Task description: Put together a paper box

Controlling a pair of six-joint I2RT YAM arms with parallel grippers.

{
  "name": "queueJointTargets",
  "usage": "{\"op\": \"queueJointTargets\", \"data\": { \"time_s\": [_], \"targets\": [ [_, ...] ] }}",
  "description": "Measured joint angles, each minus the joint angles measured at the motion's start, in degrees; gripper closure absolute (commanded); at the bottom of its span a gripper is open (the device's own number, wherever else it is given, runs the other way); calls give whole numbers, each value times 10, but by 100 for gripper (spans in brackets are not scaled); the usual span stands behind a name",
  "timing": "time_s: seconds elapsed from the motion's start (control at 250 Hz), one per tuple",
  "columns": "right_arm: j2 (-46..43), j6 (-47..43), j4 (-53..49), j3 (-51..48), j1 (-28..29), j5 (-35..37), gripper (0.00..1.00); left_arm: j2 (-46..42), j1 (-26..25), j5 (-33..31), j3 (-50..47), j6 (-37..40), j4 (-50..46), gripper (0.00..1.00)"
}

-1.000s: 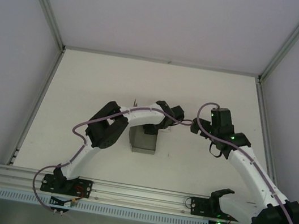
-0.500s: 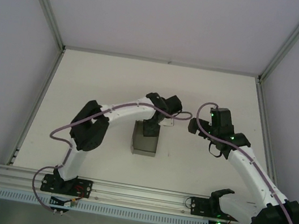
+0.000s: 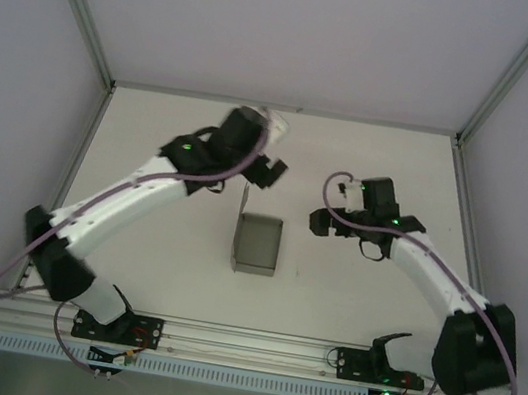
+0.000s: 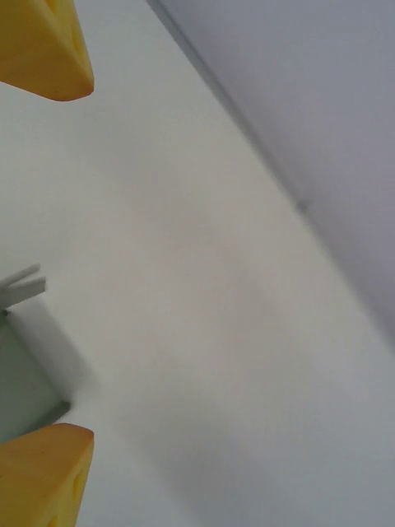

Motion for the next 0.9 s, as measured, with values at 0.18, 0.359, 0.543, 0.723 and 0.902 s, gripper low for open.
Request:
{"op": "queueJointTargets", "data": {
  "time_s": [0.18,0.359,0.543,0.723,0.902],
  "targets": [
    [158,-158,21,111,82,-35,2,-66,147,8,-131,-184,37,0],
    [291,-273,31,182,134,-44,15,-30,223,21,-248,-292,23,0],
    [348,-280,57,203,139,-28,48,-27,223,46,-284,-337,16,0],
    [342,-230,99,189,139,21,67,-27,223,45,-284,-346,17,0],
    [292,-79,125,120,140,121,70,-18,223,35,-278,-352,16,0]
  ]
}}
